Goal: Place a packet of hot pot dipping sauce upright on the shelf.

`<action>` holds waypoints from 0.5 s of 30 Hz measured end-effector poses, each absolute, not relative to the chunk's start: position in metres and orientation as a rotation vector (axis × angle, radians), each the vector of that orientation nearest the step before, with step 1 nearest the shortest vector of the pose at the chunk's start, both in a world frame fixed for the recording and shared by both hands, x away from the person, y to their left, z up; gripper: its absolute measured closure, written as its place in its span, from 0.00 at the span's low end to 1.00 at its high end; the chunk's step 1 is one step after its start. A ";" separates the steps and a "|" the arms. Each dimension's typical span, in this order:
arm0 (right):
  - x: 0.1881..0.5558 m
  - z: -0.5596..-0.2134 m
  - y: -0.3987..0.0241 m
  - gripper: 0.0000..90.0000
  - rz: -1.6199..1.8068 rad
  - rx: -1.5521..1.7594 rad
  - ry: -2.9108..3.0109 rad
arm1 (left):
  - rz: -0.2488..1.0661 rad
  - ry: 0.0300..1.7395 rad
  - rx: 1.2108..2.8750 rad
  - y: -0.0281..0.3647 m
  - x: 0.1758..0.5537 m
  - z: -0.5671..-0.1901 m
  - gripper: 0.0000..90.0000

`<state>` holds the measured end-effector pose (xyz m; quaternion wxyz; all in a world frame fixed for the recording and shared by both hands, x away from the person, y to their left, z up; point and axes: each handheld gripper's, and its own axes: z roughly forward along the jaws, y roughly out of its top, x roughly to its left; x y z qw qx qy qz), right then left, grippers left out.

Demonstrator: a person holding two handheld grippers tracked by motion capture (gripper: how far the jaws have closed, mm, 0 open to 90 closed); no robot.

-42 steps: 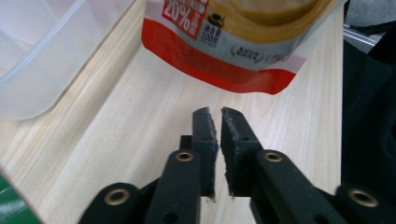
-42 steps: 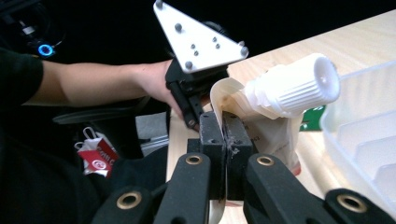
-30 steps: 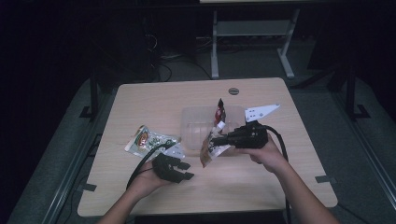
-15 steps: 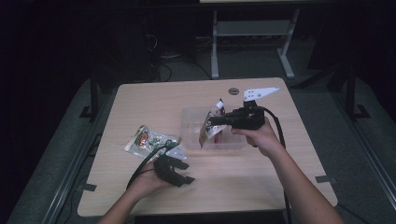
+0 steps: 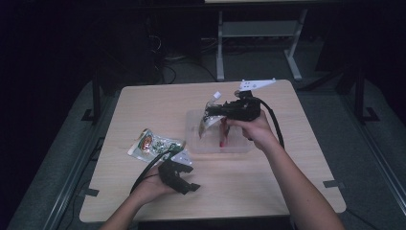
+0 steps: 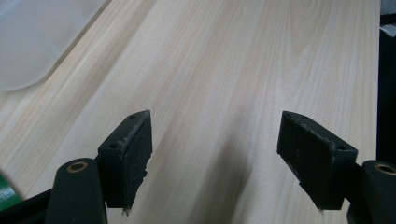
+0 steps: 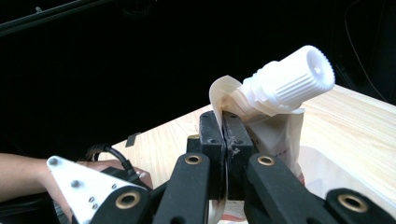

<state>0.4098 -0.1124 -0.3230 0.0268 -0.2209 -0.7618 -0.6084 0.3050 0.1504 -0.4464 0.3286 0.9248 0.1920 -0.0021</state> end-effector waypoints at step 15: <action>0.424 -0.335 -0.082 0.98 -1.822 -0.693 -2.392 | -0.023 0.514 2.414 0.151 0.304 -0.448 0.29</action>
